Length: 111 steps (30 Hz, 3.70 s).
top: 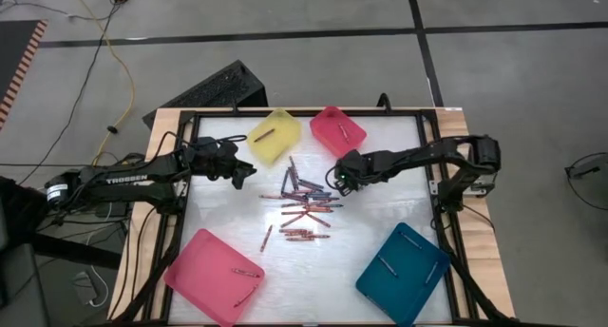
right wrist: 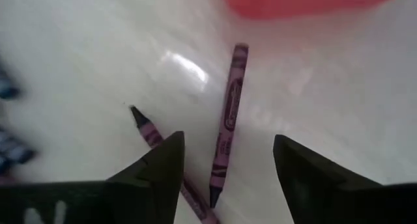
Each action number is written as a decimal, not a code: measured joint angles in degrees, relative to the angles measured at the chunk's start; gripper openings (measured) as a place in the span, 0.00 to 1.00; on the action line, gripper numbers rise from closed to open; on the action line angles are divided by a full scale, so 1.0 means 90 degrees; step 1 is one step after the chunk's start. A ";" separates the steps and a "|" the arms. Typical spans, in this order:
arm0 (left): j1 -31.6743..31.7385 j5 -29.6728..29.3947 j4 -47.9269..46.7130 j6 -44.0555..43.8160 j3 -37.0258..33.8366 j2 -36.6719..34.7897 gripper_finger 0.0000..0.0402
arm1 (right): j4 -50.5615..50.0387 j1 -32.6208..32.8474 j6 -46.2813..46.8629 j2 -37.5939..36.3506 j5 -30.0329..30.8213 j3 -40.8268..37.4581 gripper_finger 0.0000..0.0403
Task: Sort crayons
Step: Put the purple crayon into the yellow bin
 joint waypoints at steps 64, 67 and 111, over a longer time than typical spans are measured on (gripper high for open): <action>-0.0002 0.0204 -0.0445 -0.0267 0.0000 0.0000 0.33 | 0.0829 -0.1310 -0.3066 0.3790 -0.0944 0.6462 0.00; -0.0002 0.0205 -0.0449 -0.0274 0.0000 0.0001 0.33 | 0.0658 -0.1310 -0.3063 0.3874 -0.0965 0.6455 0.01; -0.0005 0.0228 -0.0431 -0.0186 0.0000 0.0002 0.33 | -0.4197 0.0861 -0.1838 0.0331 -0.0736 0.4482 0.17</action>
